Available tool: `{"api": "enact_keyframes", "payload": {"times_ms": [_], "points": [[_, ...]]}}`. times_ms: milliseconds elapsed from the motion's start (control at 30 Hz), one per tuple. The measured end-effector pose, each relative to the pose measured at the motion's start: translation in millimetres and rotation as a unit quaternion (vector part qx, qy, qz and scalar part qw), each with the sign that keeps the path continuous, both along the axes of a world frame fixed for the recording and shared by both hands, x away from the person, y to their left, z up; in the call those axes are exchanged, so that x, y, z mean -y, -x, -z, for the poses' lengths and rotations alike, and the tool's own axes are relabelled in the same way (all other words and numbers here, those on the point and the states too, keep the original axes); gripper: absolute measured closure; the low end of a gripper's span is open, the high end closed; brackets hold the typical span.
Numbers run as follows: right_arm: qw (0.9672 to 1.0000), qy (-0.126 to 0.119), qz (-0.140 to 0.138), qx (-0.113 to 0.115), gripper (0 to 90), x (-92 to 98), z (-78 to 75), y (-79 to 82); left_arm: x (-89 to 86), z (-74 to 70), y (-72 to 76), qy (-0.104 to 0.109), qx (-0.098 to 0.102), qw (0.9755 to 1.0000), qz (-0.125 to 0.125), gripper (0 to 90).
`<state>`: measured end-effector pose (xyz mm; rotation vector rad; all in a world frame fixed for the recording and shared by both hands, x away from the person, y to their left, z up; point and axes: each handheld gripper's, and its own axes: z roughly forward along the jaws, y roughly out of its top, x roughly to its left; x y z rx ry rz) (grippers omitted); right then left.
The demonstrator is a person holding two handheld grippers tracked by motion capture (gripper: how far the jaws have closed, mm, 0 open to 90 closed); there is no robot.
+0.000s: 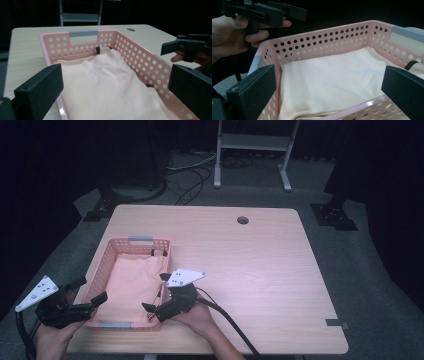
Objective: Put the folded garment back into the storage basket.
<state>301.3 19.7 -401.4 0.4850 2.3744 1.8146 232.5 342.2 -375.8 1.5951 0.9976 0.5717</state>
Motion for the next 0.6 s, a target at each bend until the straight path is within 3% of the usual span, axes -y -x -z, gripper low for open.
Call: {"api": "enact_keyframes", "payload": {"times_ms": [467,600], "points": [[0.9999,-0.011,-0.004,0.01,0.0,13.0,-9.0,3.6,8.8,-8.8,6.0,0.019,0.017,0.9997,-0.006,0.0],[0.9998,-0.016,-0.002,0.014,0.0,20.2,-14.6,4.8,15.7,-14.5,6.8,0.015,0.024,0.9996,-0.005,0.0]]}}
